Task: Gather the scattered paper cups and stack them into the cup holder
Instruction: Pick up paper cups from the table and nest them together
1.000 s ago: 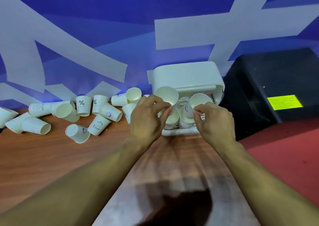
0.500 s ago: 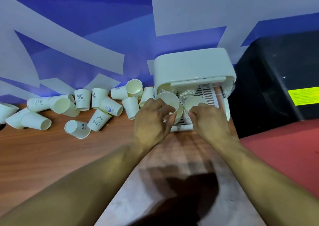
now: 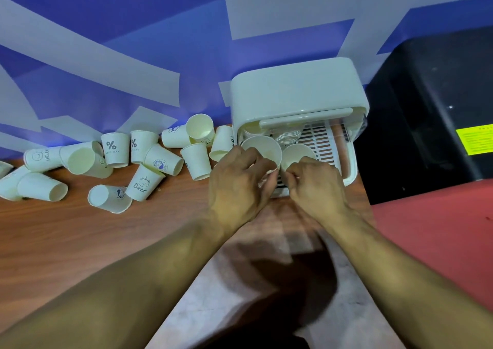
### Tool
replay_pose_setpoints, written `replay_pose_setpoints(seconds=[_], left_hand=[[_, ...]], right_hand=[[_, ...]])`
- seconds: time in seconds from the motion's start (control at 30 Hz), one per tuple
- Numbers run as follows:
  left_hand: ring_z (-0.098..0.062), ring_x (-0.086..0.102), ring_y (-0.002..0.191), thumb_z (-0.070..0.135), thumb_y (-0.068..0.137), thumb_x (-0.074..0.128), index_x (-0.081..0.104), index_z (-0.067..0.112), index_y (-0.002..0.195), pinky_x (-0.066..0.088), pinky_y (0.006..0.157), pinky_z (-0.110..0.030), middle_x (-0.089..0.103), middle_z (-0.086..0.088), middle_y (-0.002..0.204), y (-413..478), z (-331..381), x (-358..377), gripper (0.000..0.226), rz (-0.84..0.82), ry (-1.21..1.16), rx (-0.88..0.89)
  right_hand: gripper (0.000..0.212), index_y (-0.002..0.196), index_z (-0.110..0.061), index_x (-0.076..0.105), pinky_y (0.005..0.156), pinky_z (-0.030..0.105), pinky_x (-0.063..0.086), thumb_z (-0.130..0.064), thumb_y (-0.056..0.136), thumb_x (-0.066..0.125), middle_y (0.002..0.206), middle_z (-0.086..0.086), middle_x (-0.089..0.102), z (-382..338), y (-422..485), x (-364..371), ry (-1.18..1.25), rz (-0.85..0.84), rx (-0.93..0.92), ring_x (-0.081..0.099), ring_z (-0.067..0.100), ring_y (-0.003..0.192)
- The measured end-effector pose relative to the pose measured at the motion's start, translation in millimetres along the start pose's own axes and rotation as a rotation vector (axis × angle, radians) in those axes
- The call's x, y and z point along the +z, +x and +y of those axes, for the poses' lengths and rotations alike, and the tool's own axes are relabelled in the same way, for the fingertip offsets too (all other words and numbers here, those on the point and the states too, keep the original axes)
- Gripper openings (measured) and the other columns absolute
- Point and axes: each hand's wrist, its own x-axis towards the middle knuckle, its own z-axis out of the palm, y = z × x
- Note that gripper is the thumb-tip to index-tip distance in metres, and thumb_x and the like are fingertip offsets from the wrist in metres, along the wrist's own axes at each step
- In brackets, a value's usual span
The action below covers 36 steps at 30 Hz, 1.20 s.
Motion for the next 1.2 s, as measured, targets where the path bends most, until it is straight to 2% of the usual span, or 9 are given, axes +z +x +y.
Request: replay_pose_setpoints(seconds=[0.2, 0.3, 0.4, 0.57, 0.73, 0.83, 0.97, 1.07, 1.2], left_hand=[[-0.023, 0.052, 0.073, 0.029, 0.090, 0.065, 0.074, 0.022, 0.090, 0.045, 0.059, -0.037, 0.063, 0.003, 0.081, -8.3, -9.9, 14.1, 0.012, -0.192, 0.062, -0.023], [-0.023, 0.052, 0.074, 0.035, 0.093, 0.058, 0.075, 0.024, 0.090, 0.046, 0.061, -0.037, 0.066, 0.004, 0.082, -12.1, -15.1, 21.9, 0.020, -0.272, 0.116, -0.051], [-0.026, 0.052, 0.073, 0.036, 0.093, 0.053, 0.075, 0.025, 0.087, 0.044, 0.060, -0.036, 0.067, 0.003, 0.082, -13.3, -17.7, 27.2, 0.025, -0.311, 0.179, -0.042], [-0.026, 0.054, 0.076, 0.034, 0.091, 0.062, 0.077, 0.028, 0.089, 0.041, 0.062, -0.035, 0.069, 0.003, 0.085, -13.3, -20.9, 31.6, 0.016, -0.353, 0.257, -0.044], [-0.026, 0.055, 0.078, 0.036, 0.092, 0.064, 0.078, 0.030, 0.091, 0.045, 0.064, -0.035, 0.069, 0.004, 0.086, -14.0, -26.2, 35.6, 0.015, -0.382, 0.251, -0.106], [-0.025, 0.057, 0.084, 0.039, 0.094, 0.059, 0.078, 0.032, 0.094, 0.043, 0.068, -0.032, 0.069, 0.005, 0.089, -16.5, -26.8, 34.4, 0.020, -0.398, 0.237, -0.125], [-0.026, 0.056, 0.094, 0.042, 0.096, 0.053, 0.076, 0.031, 0.102, 0.042, 0.076, -0.034, 0.070, 0.004, 0.099, -10.3, -22.3, 30.6, 0.027, -0.440, 0.266, -0.140], [-0.025, 0.059, 0.098, 0.037, 0.088, 0.066, 0.072, 0.026, 0.114, 0.047, 0.077, -0.034, 0.068, 0.004, 0.113, -17.2, -28.4, 28.2, 0.029, -0.385, 0.114, -0.157], [-0.019, 0.059, 0.085, 0.040, 0.082, 0.074, 0.064, 0.024, 0.121, 0.049, 0.064, -0.029, 0.056, 0.002, 0.118, -40.8, -50.1, 22.8, 0.044, -0.180, -0.077, -0.231]], right_hand=[[0.017, 0.082, -0.020, 0.073, 0.056, 0.026, 0.030, -0.026, 0.088, 0.058, 0.080, -0.001, 0.063, 1.4, -0.3, 1.6, 0.014, 0.007, -0.004, 0.061, 0.027, 0.067], [0.014, 0.082, -0.020, 0.073, 0.057, 0.025, 0.029, -0.025, 0.087, 0.060, 0.080, -0.001, 0.062, 1.9, -0.3, 3.1, 0.026, 0.017, 0.006, 0.061, 0.028, 0.067], [0.014, 0.082, -0.018, 0.073, 0.057, 0.026, 0.031, -0.024, 0.086, 0.061, 0.080, 0.001, 0.063, 2.8, -0.4, 5.0, 0.027, 0.019, -0.002, 0.060, 0.028, 0.067], [0.009, 0.075, -0.016, 0.073, 0.056, 0.024, 0.030, -0.016, 0.081, 0.065, 0.075, 0.002, 0.063, 3.6, 0.5, 7.1, 0.066, 0.054, -0.013, 0.060, 0.027, 0.066], [0.011, 0.075, -0.014, 0.073, 0.056, 0.025, 0.033, -0.018, 0.082, 0.065, 0.073, 0.003, 0.063, 4.8, 1.0, 9.2, 0.065, 0.070, -0.013, 0.061, 0.029, 0.067], [0.012, 0.082, -0.012, 0.074, 0.057, 0.029, 0.042, -0.021, 0.084, 0.065, 0.079, 0.005, 0.064, 3.8, 0.0, 7.1, 0.067, 0.054, 0.017, 0.062, 0.031, 0.070], [0.019, 0.097, -0.009, 0.073, 0.067, 0.036, 0.053, -0.018, 0.081, 0.071, 0.094, 0.009, 0.068, -4.5, 0.2, 3.4, 0.130, 0.121, 0.049, 0.066, 0.032, 0.080], [0.021, 0.099, -0.008, 0.071, 0.066, 0.036, 0.054, -0.014, 0.079, 0.073, 0.097, 0.007, 0.067, -17.5, -1.0, -2.5, 0.202, 0.252, -0.001, 0.066, 0.029, 0.077], [0.017, 0.097, -0.011, 0.070, 0.067, 0.034, 0.052, -0.016, 0.081, 0.069, 0.095, 0.002, 0.065, -54.8, -2.3, -6.4, 0.278, 0.338, -0.102, 0.064, 0.022, 0.080]])
